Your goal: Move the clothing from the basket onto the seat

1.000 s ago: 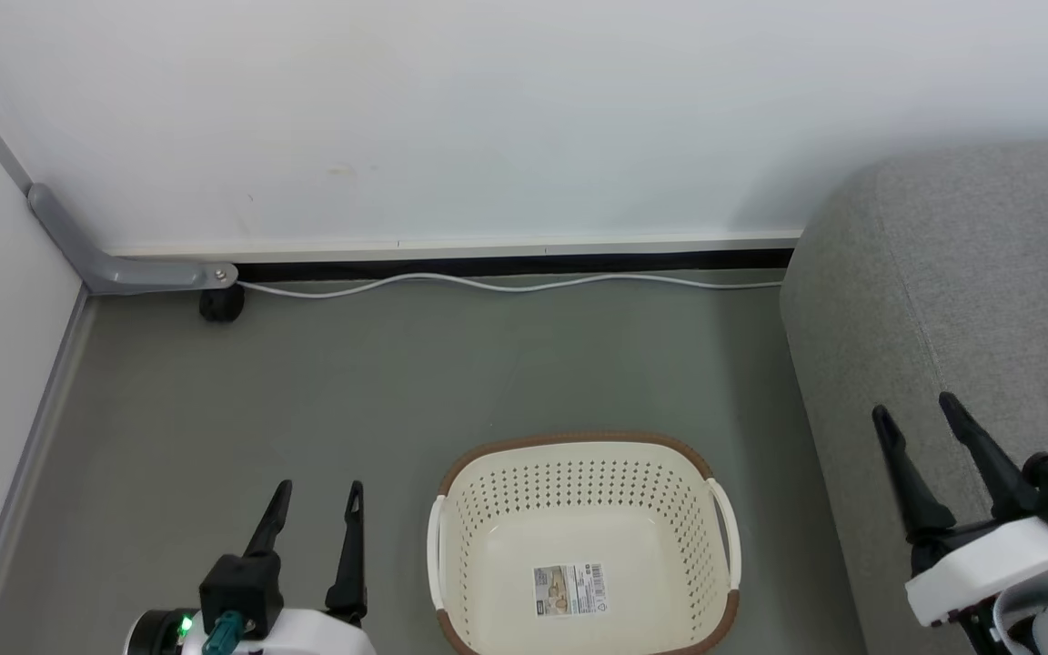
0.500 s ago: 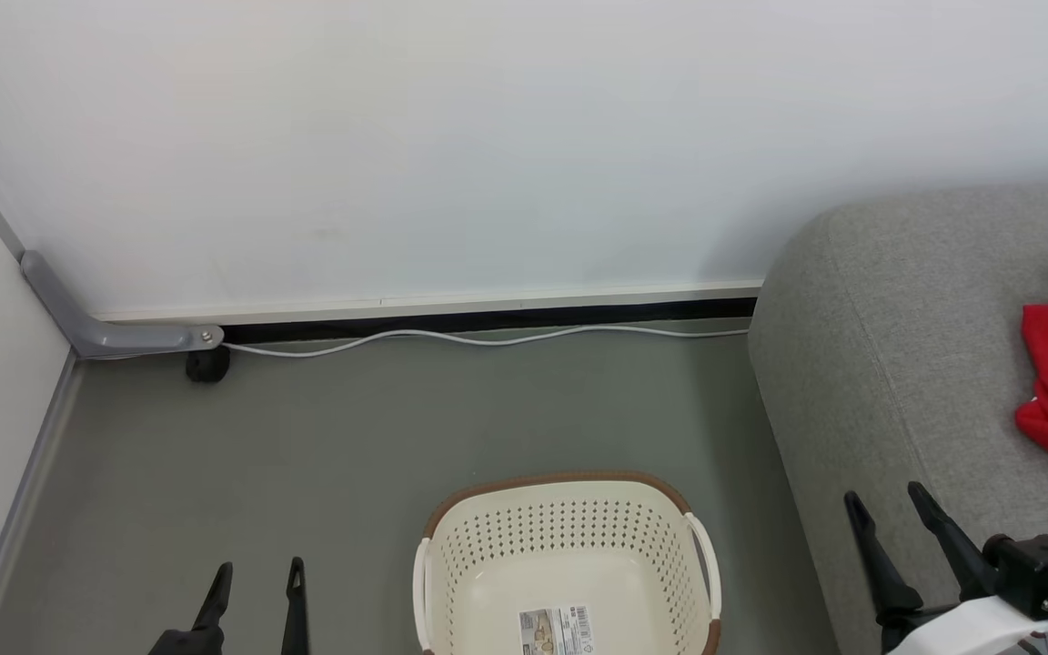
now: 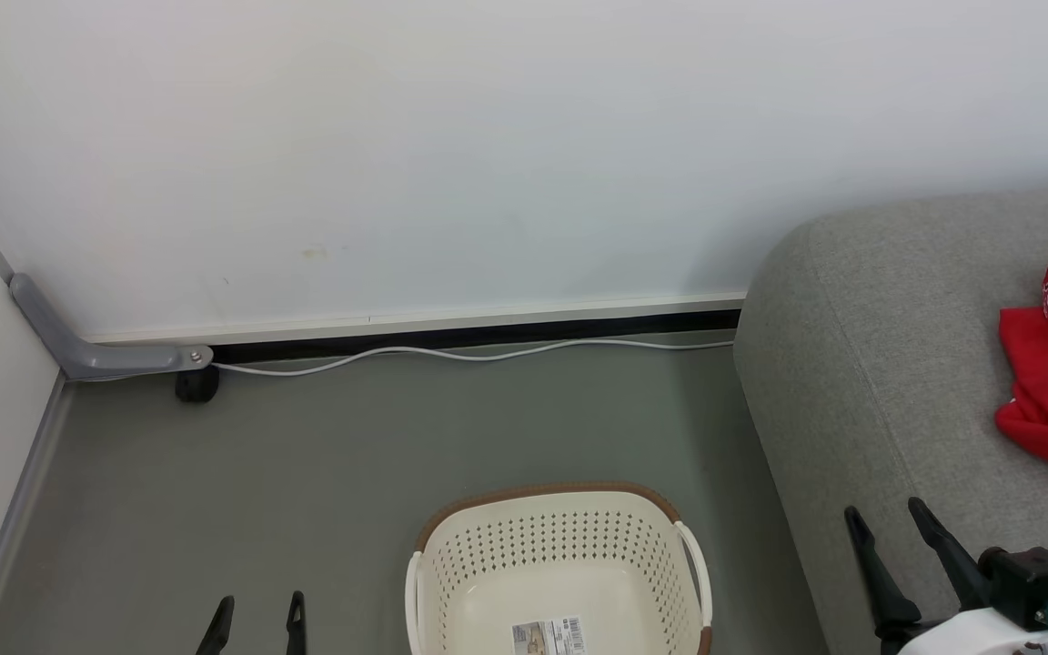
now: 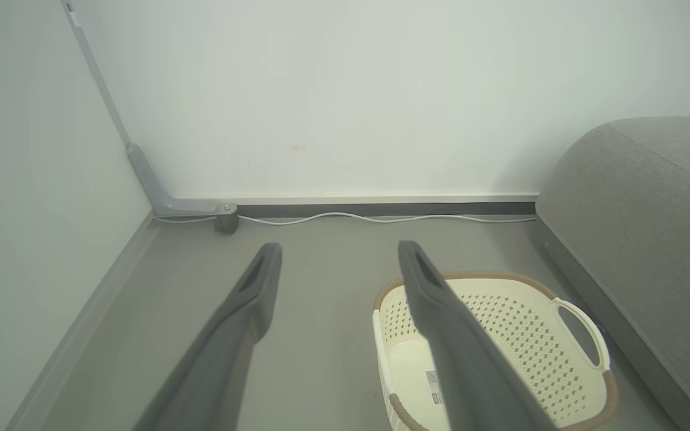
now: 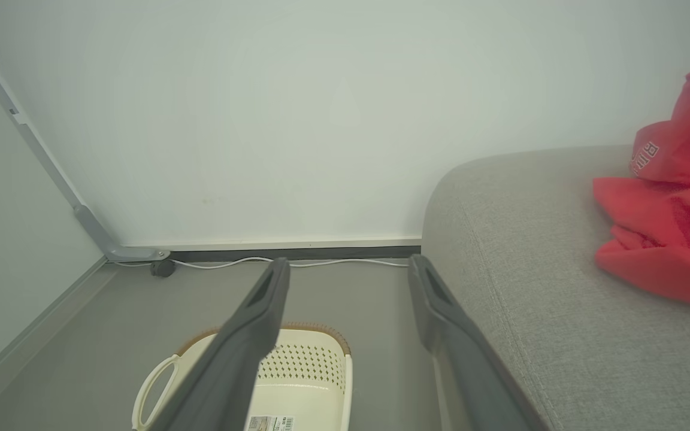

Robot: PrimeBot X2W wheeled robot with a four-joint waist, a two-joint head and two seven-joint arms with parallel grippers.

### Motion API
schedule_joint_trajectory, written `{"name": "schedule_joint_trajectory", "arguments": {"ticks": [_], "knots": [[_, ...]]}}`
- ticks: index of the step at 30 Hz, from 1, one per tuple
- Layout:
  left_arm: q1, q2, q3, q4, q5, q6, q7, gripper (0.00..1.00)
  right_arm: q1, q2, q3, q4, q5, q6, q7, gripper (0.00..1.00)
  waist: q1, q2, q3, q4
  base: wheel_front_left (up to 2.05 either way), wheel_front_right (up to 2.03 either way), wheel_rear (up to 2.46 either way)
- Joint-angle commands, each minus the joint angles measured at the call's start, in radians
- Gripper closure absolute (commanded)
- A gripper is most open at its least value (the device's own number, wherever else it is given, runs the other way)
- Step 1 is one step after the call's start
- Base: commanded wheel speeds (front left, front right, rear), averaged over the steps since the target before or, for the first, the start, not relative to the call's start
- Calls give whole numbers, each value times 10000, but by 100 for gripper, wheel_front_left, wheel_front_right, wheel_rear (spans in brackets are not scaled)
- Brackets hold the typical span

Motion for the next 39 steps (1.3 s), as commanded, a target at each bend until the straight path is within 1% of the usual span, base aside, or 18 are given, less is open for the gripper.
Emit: {"name": "schedule_joint_trajectory", "arguments": {"ticks": [1,7,13,14,15,18,22,25,26,30,39], "knots": [[-244,25,356,-300,-13,-64,-61,0,-124,-154,92,-192,-133,2,-57,0,0,-1,-9,-3,0,0,0],[-274,21,230,-338,-175,-70,-61,0,-168,-102,96,-143,-154,2,-57,0,0,-1,-55,0,0,0,0],[-333,20,148,-149,-232,-187,-61,0,-215,-79,89,-113,-113,2,-57,0,0,-1,-18,-22,0,0,0],[-351,20,163,-79,-324,-198,-61,100,-222,-71,59,-119,-93,2,-57,100,0,-1,-12,-23,0,0,0],[-3,-11,-122,160,-284,-176,5,100,4,76,-105,89,-63,0,1,100,0,-1,-14,-23,0,0,0],[31,-84,-124,540,-304,-176,18,100,198,257,-62,386,-42,0,11,100,0,-1,-15,-24,0,0,0],[-74,-82,-41,558,-631,-214,142,100,173,294,-138,348,252,0,97,100,4,-1,-5,-26,0,0,0],[-130,-79,2,517,-981,-252,236,100,157,331,-217,298,550,0,187,100,22,-1,-11,-28,0,0,0],[-144,-78,12,501,-1098,-264,263,100,153,343,-243,283,648,0,217,100,22,-1,-12,-29,0,0,0],[-217,-75,50,449,-1563,-315,364,100,118,393,-347,238,1042,0,335,100,2,-1,23,-31,0,0,0],[-423,-67,171,331,-2709,-442,640,100,27,516,-609,115,2020,0,632,100,1,-1,67,-38,0,0,0]]}}
